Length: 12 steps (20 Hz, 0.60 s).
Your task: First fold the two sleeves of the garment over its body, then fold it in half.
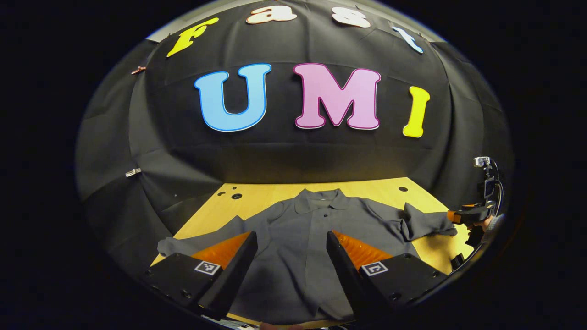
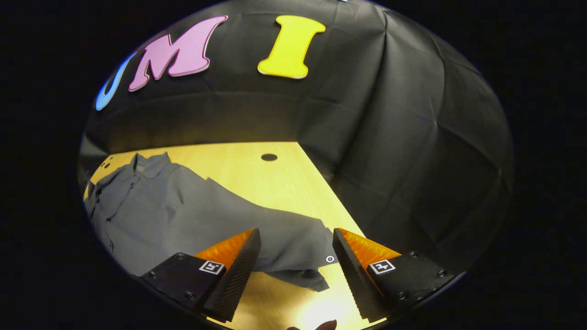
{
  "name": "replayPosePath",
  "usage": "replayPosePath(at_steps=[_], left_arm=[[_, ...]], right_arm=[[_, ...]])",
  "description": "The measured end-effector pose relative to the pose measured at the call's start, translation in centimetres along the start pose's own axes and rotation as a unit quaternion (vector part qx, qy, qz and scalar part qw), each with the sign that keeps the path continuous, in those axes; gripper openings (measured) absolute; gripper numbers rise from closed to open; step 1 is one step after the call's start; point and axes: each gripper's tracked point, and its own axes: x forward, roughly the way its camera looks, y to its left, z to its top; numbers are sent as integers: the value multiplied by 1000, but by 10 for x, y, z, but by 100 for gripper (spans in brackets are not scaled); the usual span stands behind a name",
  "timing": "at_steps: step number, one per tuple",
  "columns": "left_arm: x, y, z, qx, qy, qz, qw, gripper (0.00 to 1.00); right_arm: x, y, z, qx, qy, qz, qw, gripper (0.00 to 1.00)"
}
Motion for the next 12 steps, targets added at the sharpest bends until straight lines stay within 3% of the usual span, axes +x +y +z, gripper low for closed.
replayPosePath(at_steps=[8,12], left_arm=[[-14,-8,-3,7,9,44,999,96],[-20,-4,-7,6,13,58,998,95]], right_arm=[[48,-6,-49,9,72,9,997,97],[48,3,-55,63,75,37,994,93]])
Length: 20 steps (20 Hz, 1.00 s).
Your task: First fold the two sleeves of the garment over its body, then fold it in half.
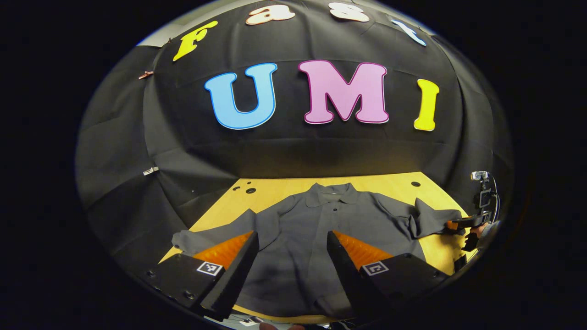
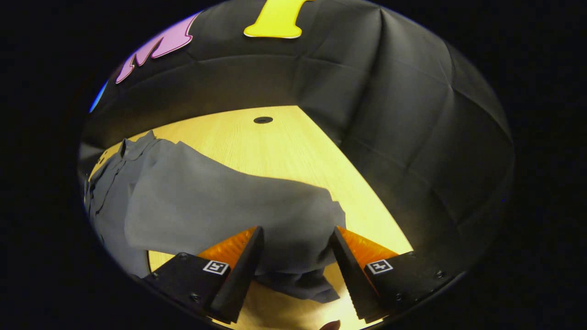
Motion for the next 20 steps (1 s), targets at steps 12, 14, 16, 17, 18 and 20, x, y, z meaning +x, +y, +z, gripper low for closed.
replayPosePath(at_steps=[12,14,16,17,18,20], left_arm=[[8,58,0,-10,-16,-17,1000,95],[14,77,0,-17,-19,-21,999,95],[21,99,-1,-20,-24,-24,999,95],[25,109,-1,-22,-25,-24,999,95],[29,119,-4,-23,-27,-26,999,95],[35,140,-7,-26,-30,-28,999,95]], right_arm=[[-90,51,73,-1,-96,30,995,5],[-126,74,97,14,-134,44,990,5],[-167,105,117,17,-169,68,983,5],[-184,128,124,14,-183,85,979,5],[-202,150,129,10,-195,101,975,5],[-232,194,134,-8,-211,128,969,5]])
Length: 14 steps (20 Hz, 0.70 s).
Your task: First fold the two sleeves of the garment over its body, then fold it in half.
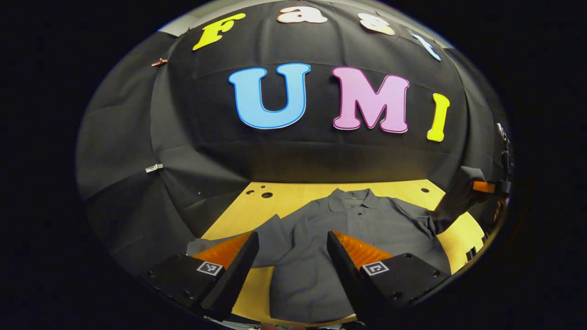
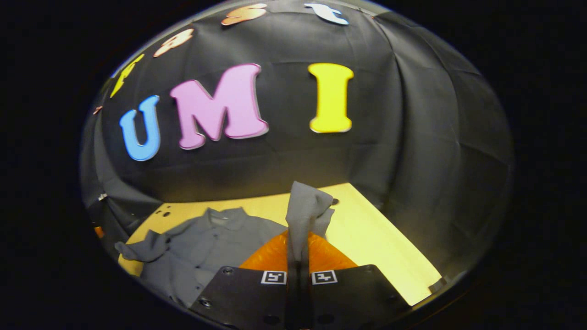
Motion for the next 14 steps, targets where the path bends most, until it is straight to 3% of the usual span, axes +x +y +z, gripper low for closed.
replayPosePath(at_steps=[7,14], left_arm=[[14,72,-13,-9,-5,2,1000,94],[6,134,-37,-13,6,25,1000,95]], right_arm=[[-1,147,-23,-44,9,88,995,5],[53,236,-99,-87,77,110,987,5]])
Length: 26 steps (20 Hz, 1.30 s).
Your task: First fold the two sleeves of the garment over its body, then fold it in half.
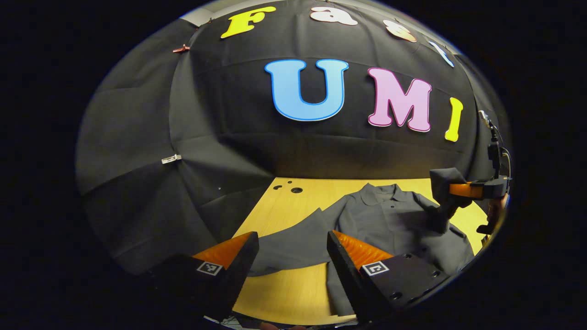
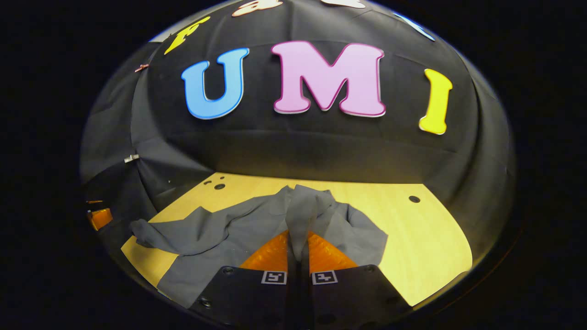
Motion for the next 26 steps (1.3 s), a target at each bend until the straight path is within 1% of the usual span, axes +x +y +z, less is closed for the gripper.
replayPosePath(at_steps=[3,4,5,10,13,14,15,16,17,19,21,23,25,26], left_arm=[[-5,21,-13,-6,11,12,1000,94],[-6,27,-16,-6,15,17,1000,94],[-6,33,-18,-5,19,19,1000,94],[8,51,-32,2,34,23,999,95],[25,62,-45,6,44,28,999,92],[30,63,-49,5,50,28,998,95],[36,65,-54,5,55,27,998,94],[41,68,-60,6,61,28,998,95],[48,69,-64,8,66,27,997,95],[61,72,-75,13,77,31,996,95],[74,82,-86,12,91,39,995,95],[86,88,-98,8,104,44,994,95],[97,94,-110,6,119,51,992,95],[104,99,-117,5,129,56,990,95]], right_arm=[[26,26,-28,-13,39,8,999,5],[32,33,-37,-17,50,9,999,0],[40,40,-48,-21,63,10,998,5],[60,64,-94,-24,119,13,993,8],[63,76,-104,-13,136,26,990,13],[62,81,-103,-6,137,36,990,14],[59,88,-103,2,140,48,989,19],[57,94,-101,11,140,62,988,13],[54,101,-96,19,136,76,988,37],[42,113,-85,34,126,104,986,43],[31,113,-76,36,114,113,986,53],[19,104,-68,36,104,109,988,55],[6,90,-63,37,98,99,990,55],[-1,83,-61,38,95,92,990,43]])
